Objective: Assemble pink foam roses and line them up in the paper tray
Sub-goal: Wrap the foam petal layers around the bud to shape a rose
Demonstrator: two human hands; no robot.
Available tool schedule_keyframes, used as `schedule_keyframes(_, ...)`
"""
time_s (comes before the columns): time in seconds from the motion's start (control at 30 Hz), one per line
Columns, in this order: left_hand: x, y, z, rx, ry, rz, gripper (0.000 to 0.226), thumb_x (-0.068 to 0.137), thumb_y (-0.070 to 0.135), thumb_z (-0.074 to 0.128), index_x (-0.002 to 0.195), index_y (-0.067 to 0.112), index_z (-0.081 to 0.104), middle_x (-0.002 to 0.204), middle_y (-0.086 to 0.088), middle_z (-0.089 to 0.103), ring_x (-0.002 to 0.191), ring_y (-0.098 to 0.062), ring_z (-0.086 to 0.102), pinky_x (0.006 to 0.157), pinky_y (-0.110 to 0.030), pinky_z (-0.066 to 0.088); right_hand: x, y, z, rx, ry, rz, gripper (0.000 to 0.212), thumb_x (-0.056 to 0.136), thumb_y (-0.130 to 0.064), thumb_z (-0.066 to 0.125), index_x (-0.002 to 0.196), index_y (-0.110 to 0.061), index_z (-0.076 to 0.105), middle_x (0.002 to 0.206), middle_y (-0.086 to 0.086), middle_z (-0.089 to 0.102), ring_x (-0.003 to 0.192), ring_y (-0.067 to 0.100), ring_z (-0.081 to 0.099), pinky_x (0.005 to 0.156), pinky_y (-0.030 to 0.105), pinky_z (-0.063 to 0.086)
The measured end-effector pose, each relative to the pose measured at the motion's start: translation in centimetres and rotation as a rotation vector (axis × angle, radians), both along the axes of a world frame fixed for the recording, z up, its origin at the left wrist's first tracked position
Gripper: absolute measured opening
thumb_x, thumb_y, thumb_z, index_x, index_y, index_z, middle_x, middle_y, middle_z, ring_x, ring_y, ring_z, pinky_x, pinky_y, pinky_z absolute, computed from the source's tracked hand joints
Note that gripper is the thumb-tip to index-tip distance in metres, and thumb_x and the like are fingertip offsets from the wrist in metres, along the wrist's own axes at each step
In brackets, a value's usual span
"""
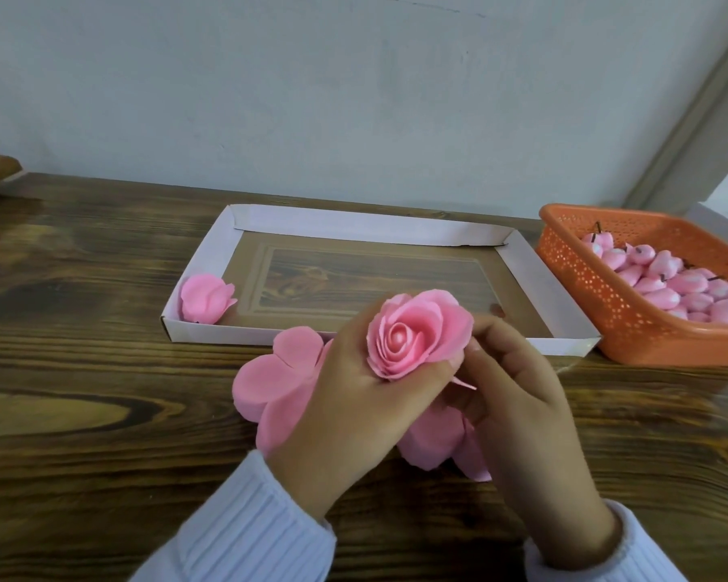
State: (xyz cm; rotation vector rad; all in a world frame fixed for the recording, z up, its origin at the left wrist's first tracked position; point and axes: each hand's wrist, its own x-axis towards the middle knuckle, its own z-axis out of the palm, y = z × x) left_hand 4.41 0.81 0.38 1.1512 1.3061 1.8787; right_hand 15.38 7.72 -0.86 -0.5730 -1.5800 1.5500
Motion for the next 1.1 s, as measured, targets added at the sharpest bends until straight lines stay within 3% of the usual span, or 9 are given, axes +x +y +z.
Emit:
schedule_keyframes(0.1,0.0,0.1,0.0,0.039,-0.053,-0.025,0.021,0.072,0.024,0.080,0.087,0.013,0.070,0.063,0.005,0.065,0.054,-0.001,0.060,0.051,-0.014,0.047,0.0,-0.2,0.2,-0.030,-0.044,0.115,0.025,0.099,-0.012,0.047,0.105,-0.023,0.069,0.084,0.009,0.071,0.068,0.017,0.067,0.055,0.021,0.051)
schedule_keyframes(0.17,-0.3,0.1,-0.2,0.060,-0.101,-0.045,0.038,0.068,0.021,0.080,0.097,0.001,0.067,0.067,0.001,0.065,0.053,-0.003,0.058,0.049,-0.015,0.045,-0.1,-0.4,0.4,-0.095,-0.034,0.162,0.024,0.100,-0.010,0.046,0.108,-0.021,0.066,0.072,0.013,0.066,0.054,0.014,0.061,0.043,0.021,0.045)
schedule_keyframes(0.27,-0.3,0.0,-0.3,0.064,-0.069,-0.041,0.046,0.069,0.033,0.075,0.103,0.003,0.062,0.076,-0.008,0.067,0.048,-0.009,0.057,0.045,-0.019,0.045,-0.4,-0.8,0.6,-0.191,-0.053,0.185,0.014,0.097,-0.014,0.052,0.097,-0.015,0.066,0.058,0.014,0.057,0.040,0.012,0.051,0.034,0.018,0.032)
schedule_keyframes(0.43,0.0,0.0,-0.8,0.023,-0.144,-0.066,0.035,0.066,0.032,0.074,0.086,0.007,0.058,0.051,0.006,0.059,0.039,-0.012,0.057,0.040,-0.026,0.047,-0.9,-1.3,1.2,-0.440,0.014,0.380,0.020,0.084,-0.022,0.053,0.084,-0.002,0.055,0.049,0.002,0.050,0.034,0.005,0.039,0.038,0.020,0.010)
schedule_keyframes(0.57,-0.3,0.0,-0.5,0.075,-0.135,-0.069,0.035,0.067,0.030,0.076,0.099,0.021,0.065,0.060,0.003,0.061,0.042,-0.010,0.053,0.043,-0.022,0.045,-0.8,-1.0,1.1,-0.585,0.069,0.423,0.019,0.083,-0.021,0.054,0.074,-0.004,0.053,0.059,0.006,0.048,0.038,0.005,0.035,0.032,0.010,0.017)
schedule_keyframes(0.77,-0.6,0.1,-0.2,0.126,-0.257,-0.104,0.026,0.066,0.028,0.077,0.090,0.036,0.070,0.070,0.005,0.062,0.040,-0.008,0.049,0.035,-0.016,0.039,-0.9,-1.1,0.5,-0.644,0.093,0.498,0.022,0.085,-0.020,0.054,0.068,-0.007,0.053,0.063,0.010,0.052,0.039,0.007,0.039,0.030,0.009,0.024)
schedule_keyframes(0.87,-0.4,-0.2,-0.1,0.083,-0.252,-0.062,0.018,0.062,0.031,0.079,0.078,0.034,0.069,0.066,0.006,0.063,0.044,-0.010,0.055,0.035,-0.017,0.040,-1.0,-1.3,0.4,-0.622,0.131,0.544,0.018,0.086,-0.024,0.056,0.089,-0.007,0.055,0.068,0.008,0.059,0.047,0.011,0.053,0.031,0.012,0.030)
schedule_keyframes(0.97,-0.3,-0.5,0.1,0.062,-0.152,-0.041,0.015,0.062,0.032,0.078,0.072,0.029,0.066,0.063,0.005,0.063,0.038,-0.011,0.050,0.034,-0.015,0.038,-0.9,-1.1,0.3,-0.632,0.224,0.673,0.040,0.085,-0.028,0.069,0.115,-0.008,0.051,0.077,0.009,0.062,0.065,0.016,0.065,0.037,0.012,0.036)
schedule_keyframes(1.1,-0.3,-0.7,0.3,0.052,-0.029,-0.071,0.015,0.065,0.034,0.075,0.077,0.028,0.069,0.097,0.013,0.072,0.056,-0.013,0.064,0.046,-0.023,0.051,-0.6,-1.2,-0.1,-0.613,0.255,0.628,0.045,0.079,-0.022,0.077,0.109,-0.001,0.050,0.071,0.011,0.058,0.061,0.013,0.063,0.040,0.012,0.030)
